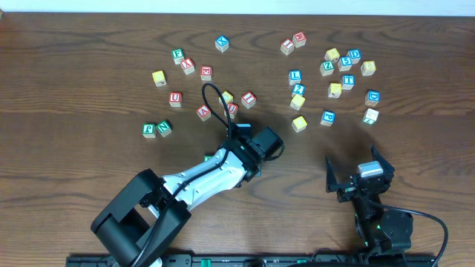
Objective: Spell out ROBOT
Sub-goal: 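Lower the B block onto the table beside the O block, then open the left gripper and withdraw it to the left side, then move the right gripper over a yellow O block in the right pile, then close the right gripper on the yellow O block and lift it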
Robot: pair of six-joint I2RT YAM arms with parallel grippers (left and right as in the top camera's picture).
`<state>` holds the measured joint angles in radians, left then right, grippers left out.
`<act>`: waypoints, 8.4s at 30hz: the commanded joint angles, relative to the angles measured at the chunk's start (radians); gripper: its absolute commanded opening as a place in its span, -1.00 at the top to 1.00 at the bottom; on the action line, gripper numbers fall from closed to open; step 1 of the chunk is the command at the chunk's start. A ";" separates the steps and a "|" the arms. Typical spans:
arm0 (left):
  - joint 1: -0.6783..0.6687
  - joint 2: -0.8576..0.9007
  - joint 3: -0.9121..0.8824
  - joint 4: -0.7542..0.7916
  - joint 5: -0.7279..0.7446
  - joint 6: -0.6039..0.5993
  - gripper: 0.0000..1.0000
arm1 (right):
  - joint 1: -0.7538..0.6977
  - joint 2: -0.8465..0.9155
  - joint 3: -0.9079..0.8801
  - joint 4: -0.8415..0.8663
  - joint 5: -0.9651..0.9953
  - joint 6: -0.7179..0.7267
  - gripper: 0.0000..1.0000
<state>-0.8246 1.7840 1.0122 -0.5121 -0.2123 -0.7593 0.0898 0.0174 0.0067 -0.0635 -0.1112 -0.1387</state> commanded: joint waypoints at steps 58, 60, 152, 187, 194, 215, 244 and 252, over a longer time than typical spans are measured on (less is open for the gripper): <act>0.005 -0.264 -0.011 -0.007 -0.097 0.138 0.11 | 0.003 -0.006 -0.001 -0.004 0.003 0.011 -0.99; 0.026 -0.387 -0.011 -0.033 -0.097 0.233 -0.11 | 0.003 -0.006 -0.001 -0.004 0.003 0.011 -0.99; 1.104 -0.617 0.016 -0.213 0.762 0.920 -0.96 | 0.188 1.951 1.746 -1.215 -0.029 0.130 -0.58; 1.104 -0.617 0.016 -0.213 0.762 0.920 -0.96 | 0.218 2.145 1.628 -1.062 0.094 0.028 -0.49; 1.104 -0.617 0.016 -0.213 0.762 0.920 -0.95 | 0.286 2.145 1.625 -1.009 0.150 0.025 -0.47; 1.104 -0.617 0.016 -0.213 0.762 0.920 -0.96 | 0.278 2.145 1.531 -0.979 0.161 -0.072 0.05; 1.104 -0.617 0.016 -0.213 0.762 0.920 -0.96 | 0.278 2.134 1.531 -0.916 0.138 0.056 0.92; 1.104 -0.617 0.016 -0.213 0.762 0.920 -0.96 | 0.297 2.012 1.531 -0.921 0.015 0.218 0.97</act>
<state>0.2749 1.1690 1.0096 -0.7258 0.5446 0.1547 0.3714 2.1044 1.5414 -0.9806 -0.0715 0.0021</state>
